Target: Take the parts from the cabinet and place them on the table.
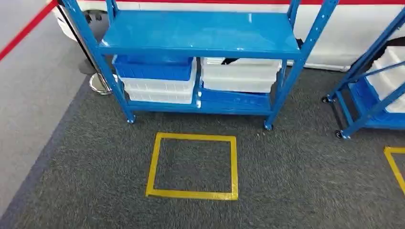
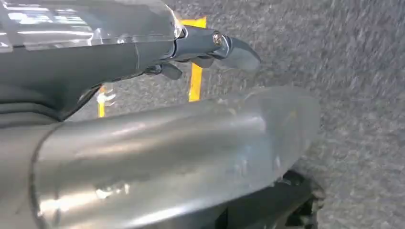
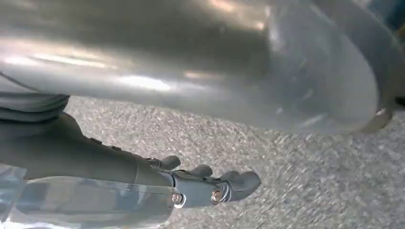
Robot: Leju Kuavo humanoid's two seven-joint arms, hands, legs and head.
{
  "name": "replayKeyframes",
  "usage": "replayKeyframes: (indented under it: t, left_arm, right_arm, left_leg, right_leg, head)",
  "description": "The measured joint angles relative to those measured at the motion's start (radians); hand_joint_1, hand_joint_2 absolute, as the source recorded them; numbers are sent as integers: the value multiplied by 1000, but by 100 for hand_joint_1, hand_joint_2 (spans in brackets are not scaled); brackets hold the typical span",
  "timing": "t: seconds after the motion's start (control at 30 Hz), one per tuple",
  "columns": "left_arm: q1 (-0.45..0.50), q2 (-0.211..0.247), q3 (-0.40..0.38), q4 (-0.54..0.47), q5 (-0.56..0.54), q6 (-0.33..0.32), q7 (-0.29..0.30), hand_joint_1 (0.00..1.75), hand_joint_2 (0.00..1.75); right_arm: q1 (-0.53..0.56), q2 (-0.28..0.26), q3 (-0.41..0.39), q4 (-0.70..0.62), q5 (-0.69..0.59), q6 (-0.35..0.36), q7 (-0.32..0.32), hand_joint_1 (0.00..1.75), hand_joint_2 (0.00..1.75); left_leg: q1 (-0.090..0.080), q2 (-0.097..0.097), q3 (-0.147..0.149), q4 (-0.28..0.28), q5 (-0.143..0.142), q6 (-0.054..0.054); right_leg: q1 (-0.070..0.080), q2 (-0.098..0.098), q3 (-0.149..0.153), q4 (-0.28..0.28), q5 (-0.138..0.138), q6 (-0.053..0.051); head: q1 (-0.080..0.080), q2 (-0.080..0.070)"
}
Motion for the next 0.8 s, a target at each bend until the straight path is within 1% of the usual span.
replayKeyframes:
  t: [0.03, 0.07, 0.1, 0.13, 0.17, 0.2, 0.23, 0.27, 0.3, 0.33, 0.37, 0.4, 0.43, 0.47, 0.5, 0.53, 0.57, 0.6, 0.63, 0.67, 0.7, 0.73, 0.77, 0.8]
  left_arm:
    - [0, 0, 0, 0, 0, 0, 0, 0, 0]
    - [-1, 0, 0, 0, -1, 0, 0, 0, 0]
    - [-1, 0, 0, 0, -1, 0, 0, 0, 0]
    - [-1, 0, 0, 0, -1, 0, 0, 0, 0]
    - [-1, 0, 0, 0, -1, 0, 0, 0, 0]
    - [-1, 0, 0, 0, -1, 0, 0, 0, 0]
    - [0, 0, 0, 0, -2, 0, 1, 0, 0]
    - [2, 0, 0, 0, -2, 0, 2, 0, 0]
    - [3, 0, 0, 0, -3, 0, 3, 0, 0]
    - [4, 0, 0, 0, -4, 0, 3, 0, 0]
    - [4, 0, -1, 0, -5, 1, 4, 0, 0]
    - [7, 0, -1, 0, -5, 2, 4, 0, 0]
    - [5, 1, -1, 0, -5, 2, 5, 0, 0]
    - [1, 1, -1, 0, -5, 3, 5, 0, 0]
    - [4, 2, -1, 0, -5, 3, 5, 0, 0]
    - [6, 2, -1, 0, -5, 3, 5, 0, 0]
    - [5, 2, -1, 0, -5, 3, 5, 0, 0]
    - [4, 1, -1, 0, -5, 2, 5, 0, 0]
    - [2, 1, -1, 0, -5, 3, 5, 0, 0]
    - [1, 1, -1, 0, -5, 2, 5, 0, 0]
    - [1, 1, -1, 0, -5, 3, 6, 0, 0]
    - [1, 1, -1, 0, -5, 2, 6, 0, 0]
    - [2, 1, -1, 0, -5, 2, 7, 0, 0]
    - [3, 1, -1, 0, -5, 2, 7, 0, 0]
  right_arm:
    - [1, 0, 0, 0, 0, 1, 0, 0, 0]
    - [1, 1, 0, 0, 0, 0, 0, 0, 0]
    - [2, 0, 0, 0, 0, 0, 0, 0, 0]
    - [2, 0, -1, 0, 0, 0, 0, 0, 0]
    - [1, 1, -1, 0, 0, 0, 0, 0, 0]
    - [1, 1, -1, 0, 0, 1, 0, 0, 0]
    - [1, 0, -1, 0, 0, 1, 0, 0, 0]
    - [2, 0, -1, 0, 0, 1, 0, 0, 0]
    - [2, 1, -1, 0, 0, 1, 0, 0, 0]
    - [2, 0, -1, 0, 0, 1, 0, 0, 0]
    - [2, 1, -1, 0, 0, 1, 0, 0, 0]
    - [4, 1, -1, 0, 0, 1, 0, 0, 0]
    - [3, 2, -1, 1, 0, 2, 1, 0, 0]
    - [-2, 2, -1, 1, 0, 2, 1, 0, 0]
    - [-2, 2, -1, 1, 0, 2, 1, 0, 0]
    - [-1, 2, -1, 1, 0, 2, 1, 0, 0]
    - [-4, 2, -2, 1, 0, 2, 1, 0, 0]
    - [-4, 2, -1, 1, 0, 2, 1, 0, 0]
    - [-4, 2, -2, 1, 0, 2, 1, 0, 0]
    - [-4, 2, -2, 1, 0, 2, 1, 0, 0]
    - [-5, 2, -2, 1, 0, 2, 1, 0, 0]
    - [-4, 2, -2, 1, 0, 2, 1, 0, 0]
    - [-3, 2, -2, 1, 0, 2, 1, 0, 0]
    - [-2, 2, -2, 1, 0, 2, 1, 0, 0]
  left_leg:
    - [-1, -1, 6, -2, -1, -3]
    - [3, 1, -2, 19, -6, -8]
    - [4, 2, -23, 66, -7, -13]
    - [6, 3, -62, 132, -23, -19]
    - [8, 3, -112, 208, -55, -24]
    - [9, 3, -160, 275, -93, -26]
    - [9, 3, -189, 305, -108, -28]
    - [9, 3, -203, 295, -97, -27]
    - [9, 3, -198, 257, -67, -25]
    - [9, 3, -180, 184, -10, -20]
    - [8, 4, -158, 103, 53, -12]
    - [4, 9, -150, 37, 111, -2]
    - [-5, 12, -155, 39, 65, 1]
    - [-7, 11, -146, 38, 75, 9]
    - [-8, 10, -151, 29, 85, 16]
    - [-7, 8, -140, 27, 83, 23]
    - [-1, 4, -118, 16, 86, 30]
    - [0, 6, -106, 7, 84, 34]
    - [1, 5, -102, 6, 82, 38]
    - [0, 5, -101, 6, 78, 42]
    - [-1, 5, -97, 6, 72, 43]
    - [-2, 4, -92, 6, 66, 44]
    - [-2, 2, -84, 6, 60, 44]
    - [-2, 0, -74, 6, 52, 42]
  right_leg:
    - [-1, 0, 10, -2, -2, -5]
    - [-6, -1, 23, -10, -4, -11]
    - [-6, -2, 33, -12, -9, -18]
    - [-6, -3, 38, -12, -14, -23]
    - [-5, -2, 42, -12, -20, -24]
    - [-5, -1, 49, -12, -28, -24]
    - [-5, -1, 57, -12, -35, -24]
    - [-5, 0, 71, -12, -45, -23]
    - [-5, 1, 82, -12, -53, -22]
    - [-4, 1, 96, -12, -62, -20]
    - [-4, 0, 109, -13, -71, -17]
    - [-4, -1, 113, -14, -79, -15]
    - [-3, 1, 117, -12, -84, -7]
    - [-4, 0, 116, -15, -89, 1]
    - [-4, -1, 128, -7, -87, 8]
    - [-2, -1, 133, -6, -81, 14]
    - [-3, -2, 130, 4, -85, 18]
    - [-7, 1, 121, 37, -87, 20]
    - [-5, 2, 83, 96, -106, 23]
    - [-6, 2, 38, 160, -135, 27]
    - [-6, 2, -9, 222, -170, 29]
    - [-6, 2, -45, 262, -189, 29]
    - [-6, 2, -62, 264, -181, 30]
    - [-6, 2, -62, 233, -150, 32]
  head:
    - [-2, 0]
    - [2, 0]
    - [-2, 0]
    - [-11, 0]
    - [-8, 0]
    - [-9, 0]
    - [-9, 0]
    - [-9, 0]
    - [-10, 0]
    - [-9, 0]
    - [-9, 0]
    - [-9, 0]
    - [-7, 0]
    - [-10, 0]
    - [-9, 0]
    - [-8, 0]
    - [-10, 0]
    - [-5, 0]
    - [1, 0]
    - [2, 0]
    - [1, 0]
    - [1, 0]
    - [2, 0]
    - [1, 0]
